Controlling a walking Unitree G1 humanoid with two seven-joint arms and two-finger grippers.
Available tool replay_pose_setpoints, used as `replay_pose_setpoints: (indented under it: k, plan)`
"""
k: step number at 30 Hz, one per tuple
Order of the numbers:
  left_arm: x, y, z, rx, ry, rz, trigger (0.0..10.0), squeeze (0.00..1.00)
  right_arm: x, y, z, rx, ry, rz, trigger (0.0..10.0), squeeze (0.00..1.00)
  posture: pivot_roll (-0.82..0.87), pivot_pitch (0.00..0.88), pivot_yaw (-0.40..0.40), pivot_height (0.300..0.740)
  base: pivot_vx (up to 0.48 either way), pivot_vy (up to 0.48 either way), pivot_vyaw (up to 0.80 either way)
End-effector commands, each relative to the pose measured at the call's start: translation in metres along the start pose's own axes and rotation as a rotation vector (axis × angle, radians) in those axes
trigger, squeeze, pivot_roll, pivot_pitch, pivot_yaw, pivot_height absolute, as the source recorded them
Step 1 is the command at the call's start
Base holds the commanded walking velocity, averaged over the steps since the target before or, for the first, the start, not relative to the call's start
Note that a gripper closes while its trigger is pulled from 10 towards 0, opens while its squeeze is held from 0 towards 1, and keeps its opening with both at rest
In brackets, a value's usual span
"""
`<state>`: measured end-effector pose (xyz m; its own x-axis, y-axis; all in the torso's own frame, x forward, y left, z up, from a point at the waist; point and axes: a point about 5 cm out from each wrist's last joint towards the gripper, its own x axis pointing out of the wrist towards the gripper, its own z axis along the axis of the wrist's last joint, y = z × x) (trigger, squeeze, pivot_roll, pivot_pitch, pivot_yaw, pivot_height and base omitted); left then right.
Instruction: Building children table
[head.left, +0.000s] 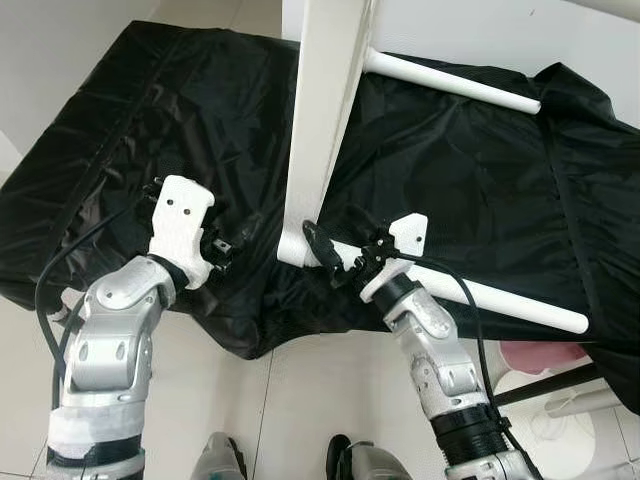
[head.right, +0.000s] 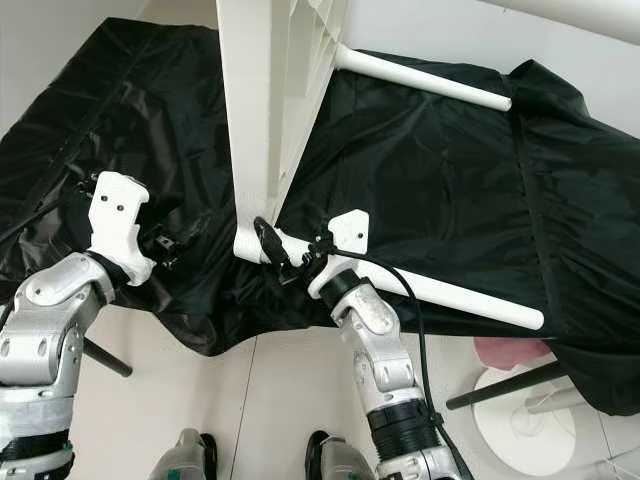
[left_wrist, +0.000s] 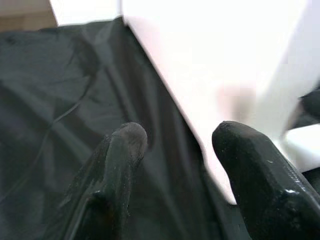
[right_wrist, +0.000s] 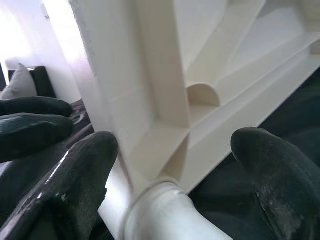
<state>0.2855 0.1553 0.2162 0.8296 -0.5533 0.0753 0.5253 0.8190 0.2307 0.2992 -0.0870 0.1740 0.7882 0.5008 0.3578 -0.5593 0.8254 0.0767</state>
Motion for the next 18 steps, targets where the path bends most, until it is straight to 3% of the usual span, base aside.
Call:
replay_pose_setpoints:
  k: [1,6,18]
  plan:
    - [0.000,-0.004,0.005,-0.004,-0.025,0.071,10.0,0.00,-0.010,-0.014,0.003,-0.031,-0.006,-0.067,10.0,0.00,0.11,0.177,-0.073,0.740,0.000,0.000,0.00]
    - [0.007,-0.022,0.014,-0.025,-0.065,-0.032,10.0,0.00,-0.020,-0.040,0.010,-0.104,-0.013,-0.218,10.0,0.00,0.10,0.172,-0.072,0.740,0.000,0.000,0.00]
    - [0.021,-0.033,-0.001,-0.068,-0.046,0.053,10.0,0.00,-0.030,-0.062,0.015,-0.161,-0.023,-0.442,10.0,0.00,0.07,0.147,-0.061,0.740,0.000,0.000,0.00]
